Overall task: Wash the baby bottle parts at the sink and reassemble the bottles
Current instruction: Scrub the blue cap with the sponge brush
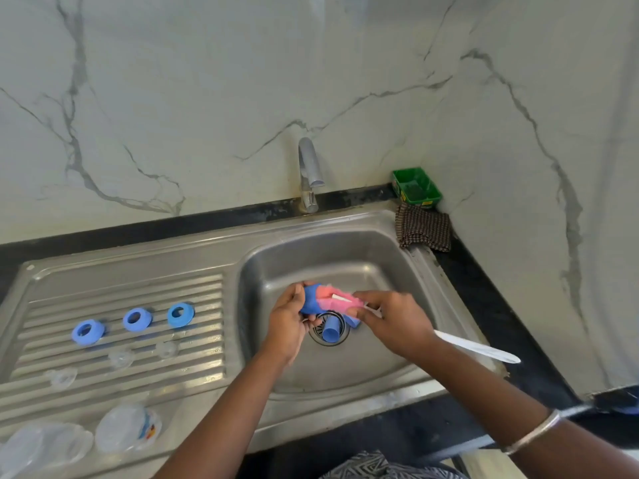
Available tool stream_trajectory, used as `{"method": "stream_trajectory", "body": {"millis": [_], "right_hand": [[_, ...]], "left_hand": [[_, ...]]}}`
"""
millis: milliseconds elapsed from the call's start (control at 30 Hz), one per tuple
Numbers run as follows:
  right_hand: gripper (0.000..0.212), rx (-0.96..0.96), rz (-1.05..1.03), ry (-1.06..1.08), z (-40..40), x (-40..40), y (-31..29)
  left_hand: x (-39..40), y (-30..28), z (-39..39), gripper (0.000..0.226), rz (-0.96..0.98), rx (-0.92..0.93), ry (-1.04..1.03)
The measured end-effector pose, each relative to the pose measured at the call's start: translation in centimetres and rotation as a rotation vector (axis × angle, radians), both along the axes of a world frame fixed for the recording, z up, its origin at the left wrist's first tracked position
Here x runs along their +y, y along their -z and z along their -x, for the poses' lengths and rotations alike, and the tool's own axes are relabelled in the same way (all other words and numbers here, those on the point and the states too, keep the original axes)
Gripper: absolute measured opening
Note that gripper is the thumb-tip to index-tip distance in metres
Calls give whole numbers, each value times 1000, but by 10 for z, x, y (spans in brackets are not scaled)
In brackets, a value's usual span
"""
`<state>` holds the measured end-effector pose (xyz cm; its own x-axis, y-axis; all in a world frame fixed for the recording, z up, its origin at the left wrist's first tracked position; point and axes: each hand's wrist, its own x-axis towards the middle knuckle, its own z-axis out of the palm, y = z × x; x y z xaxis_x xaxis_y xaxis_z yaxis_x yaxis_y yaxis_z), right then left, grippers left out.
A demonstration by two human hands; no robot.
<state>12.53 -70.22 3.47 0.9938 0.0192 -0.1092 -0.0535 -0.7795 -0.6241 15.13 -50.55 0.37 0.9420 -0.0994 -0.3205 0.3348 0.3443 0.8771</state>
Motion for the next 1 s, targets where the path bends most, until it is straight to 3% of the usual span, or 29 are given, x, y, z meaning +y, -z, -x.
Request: {"method": "stream_trajectory", "body": {"millis": [333,667,1000], "right_hand": [[39,-74,-90,184,-47,-69,24],[16,-82,176,393,-125,-136,37],[28,24,261,480,-159,-146,44]], "left_hand": [[-53,9,-48,18,-16,172,-44],[-96,13,-89,16,68,296,-120],[-113,24,-104,19,95,351,-132]]}}
